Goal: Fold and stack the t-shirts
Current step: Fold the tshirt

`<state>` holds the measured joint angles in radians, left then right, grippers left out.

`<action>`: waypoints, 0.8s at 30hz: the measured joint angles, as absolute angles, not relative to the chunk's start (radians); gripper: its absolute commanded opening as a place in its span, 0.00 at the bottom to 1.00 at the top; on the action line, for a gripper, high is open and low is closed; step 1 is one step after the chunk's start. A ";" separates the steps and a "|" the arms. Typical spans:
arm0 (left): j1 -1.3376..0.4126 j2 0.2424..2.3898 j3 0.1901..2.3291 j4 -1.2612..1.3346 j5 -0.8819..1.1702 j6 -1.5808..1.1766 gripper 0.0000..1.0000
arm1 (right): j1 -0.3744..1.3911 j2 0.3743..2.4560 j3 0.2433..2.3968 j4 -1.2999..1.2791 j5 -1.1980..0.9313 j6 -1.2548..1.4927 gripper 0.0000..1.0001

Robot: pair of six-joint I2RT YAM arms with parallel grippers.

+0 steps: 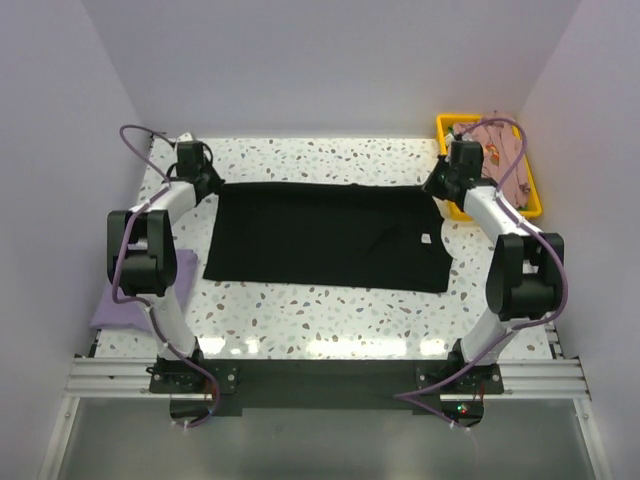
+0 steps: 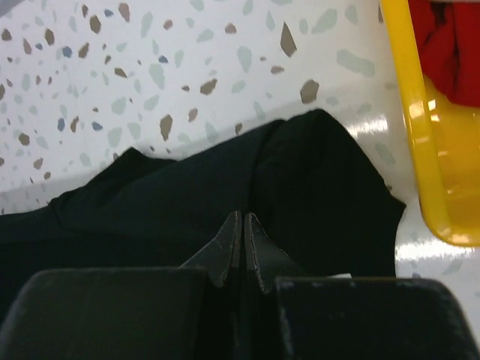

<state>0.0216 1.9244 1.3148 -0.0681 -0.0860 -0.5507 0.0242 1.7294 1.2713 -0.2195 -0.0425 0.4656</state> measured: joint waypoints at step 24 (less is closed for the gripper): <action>0.026 1.622 0.949 -0.064 -0.089 -0.674 0.00 | 0.024 1.409 0.925 -0.233 -0.039 0.517 0.00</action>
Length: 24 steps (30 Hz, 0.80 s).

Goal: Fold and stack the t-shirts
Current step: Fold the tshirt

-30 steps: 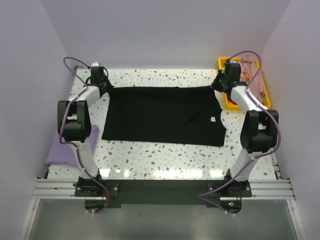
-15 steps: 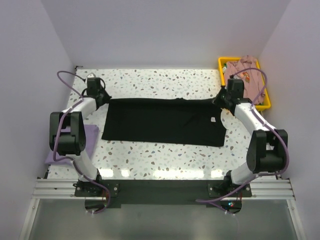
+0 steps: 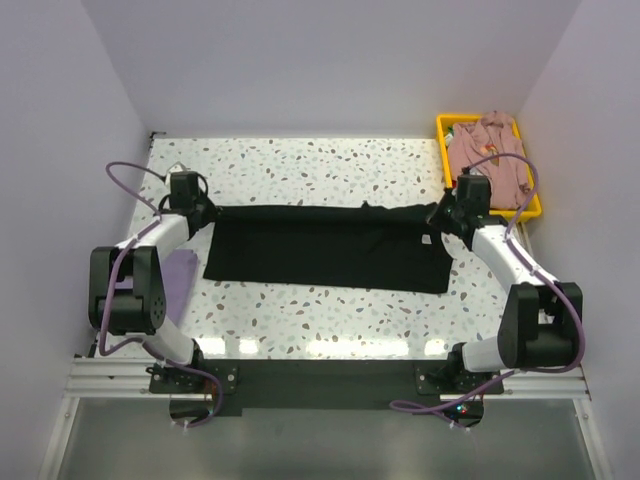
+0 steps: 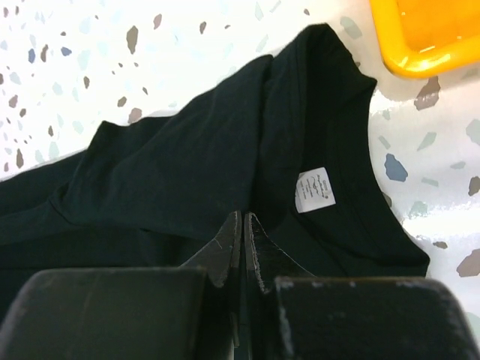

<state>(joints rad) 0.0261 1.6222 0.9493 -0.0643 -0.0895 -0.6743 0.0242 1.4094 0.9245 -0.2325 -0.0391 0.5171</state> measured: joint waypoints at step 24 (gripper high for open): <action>-0.002 1.570 0.909 -0.043 -0.038 -0.744 0.51 | 0.059 1.516 1.034 -0.266 -0.047 0.488 0.48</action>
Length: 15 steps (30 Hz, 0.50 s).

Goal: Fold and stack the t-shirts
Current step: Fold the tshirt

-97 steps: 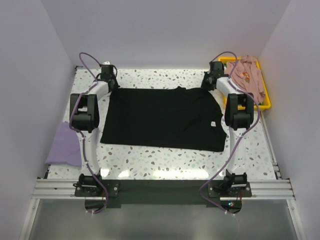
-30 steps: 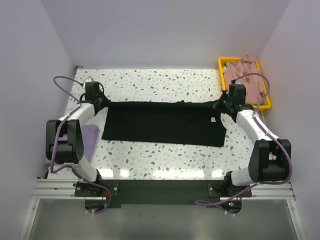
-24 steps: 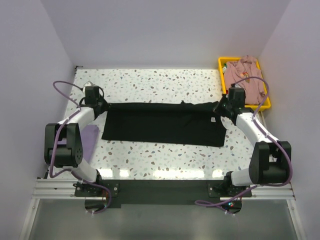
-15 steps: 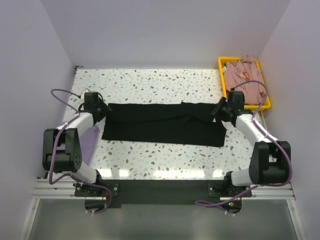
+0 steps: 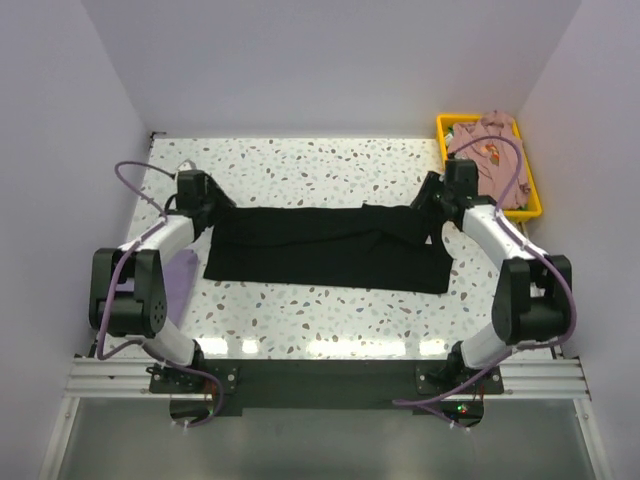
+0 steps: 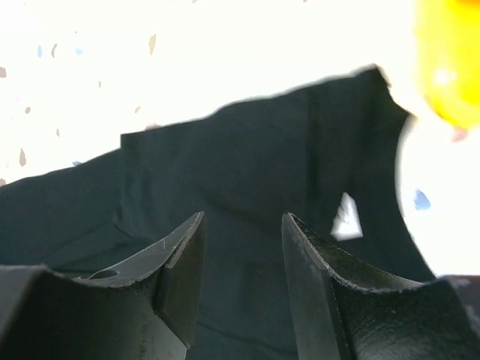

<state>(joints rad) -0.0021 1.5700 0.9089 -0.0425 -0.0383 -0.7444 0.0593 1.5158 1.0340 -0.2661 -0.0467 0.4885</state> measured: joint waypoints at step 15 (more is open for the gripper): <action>-0.178 1.682 0.894 0.140 0.132 -0.756 0.50 | 0.326 1.942 1.396 -0.278 0.048 0.407 0.49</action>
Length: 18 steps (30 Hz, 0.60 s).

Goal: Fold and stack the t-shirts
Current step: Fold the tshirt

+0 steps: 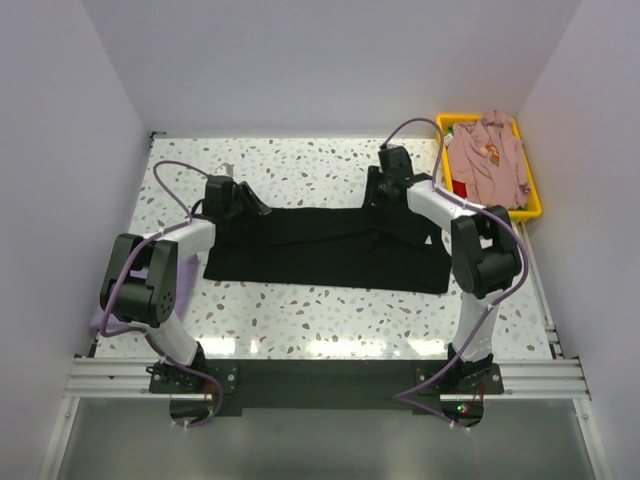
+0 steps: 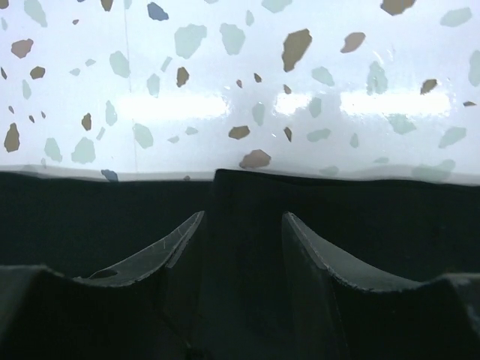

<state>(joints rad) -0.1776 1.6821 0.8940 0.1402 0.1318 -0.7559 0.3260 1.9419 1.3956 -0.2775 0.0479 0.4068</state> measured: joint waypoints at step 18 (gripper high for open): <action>-0.180 1.709 0.885 0.171 0.145 -0.767 0.48 | 0.446 2.143 1.571 -0.332 0.364 0.468 0.30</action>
<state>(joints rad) -0.1802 1.7088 0.8848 0.1715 0.1452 -0.7670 0.4461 2.1426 1.5715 -0.3317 0.3645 0.4683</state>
